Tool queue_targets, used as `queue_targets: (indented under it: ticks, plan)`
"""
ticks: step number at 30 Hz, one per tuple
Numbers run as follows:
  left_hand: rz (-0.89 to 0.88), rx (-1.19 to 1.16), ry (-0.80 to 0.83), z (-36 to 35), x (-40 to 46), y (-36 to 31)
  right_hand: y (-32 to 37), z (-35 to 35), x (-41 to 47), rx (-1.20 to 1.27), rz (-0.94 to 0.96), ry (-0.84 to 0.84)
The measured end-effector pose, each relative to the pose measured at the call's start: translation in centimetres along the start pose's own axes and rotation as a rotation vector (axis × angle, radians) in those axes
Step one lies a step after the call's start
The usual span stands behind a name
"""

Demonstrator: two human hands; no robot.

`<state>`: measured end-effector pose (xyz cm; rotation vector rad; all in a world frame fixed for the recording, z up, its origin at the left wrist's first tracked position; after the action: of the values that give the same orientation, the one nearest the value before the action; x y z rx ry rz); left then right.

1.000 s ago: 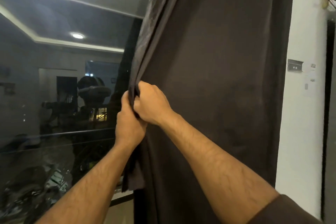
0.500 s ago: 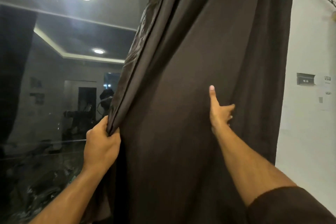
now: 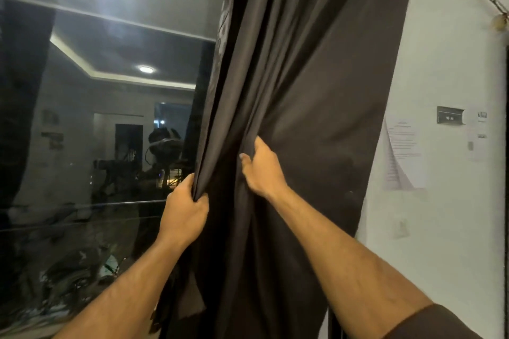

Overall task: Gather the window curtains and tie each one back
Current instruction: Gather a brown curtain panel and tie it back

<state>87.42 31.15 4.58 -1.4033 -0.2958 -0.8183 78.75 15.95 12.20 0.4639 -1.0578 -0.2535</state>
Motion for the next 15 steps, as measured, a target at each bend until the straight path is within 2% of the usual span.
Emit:
queue_targets:
  ticks: [5,7,9,11,13,15]
  plan:
    - [-0.046,-0.109,0.146,1.4,-0.5,-0.1,8.7,-3.8,-1.7,-0.012,0.108,0.17]
    - [-0.071,-0.099,0.094,3.0,-0.5,-0.4,12.1,-5.0,-2.4,-0.061,0.185,0.208]
    - [-0.079,-0.041,-0.028,5.5,-0.4,-0.5,14.3,-6.1,-3.2,-0.048,0.26,0.25]
    - [-0.067,0.012,-0.13,8.1,-0.4,0.0,14.5,-6.6,-4.1,0.12,0.267,0.288]
    - [-0.039,0.044,-0.145,10.0,-0.6,0.9,12.0,-5.4,-4.4,0.307,0.203,0.141]
    - [-0.031,0.059,-0.097,11.2,-0.9,1.4,7.8,-1.9,-4.8,0.276,0.138,-0.292]
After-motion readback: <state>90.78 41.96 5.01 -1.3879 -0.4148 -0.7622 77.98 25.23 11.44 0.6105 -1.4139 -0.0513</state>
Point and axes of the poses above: each hand's wrist, its own x-axis towards the middle knuckle, its own z-axis out of the back of the hand, y = z × x, the point moved 8 cm from there along x, towards the middle knuckle, and after that the axes turned 5 degrees about -x, right-handed, at the moved point
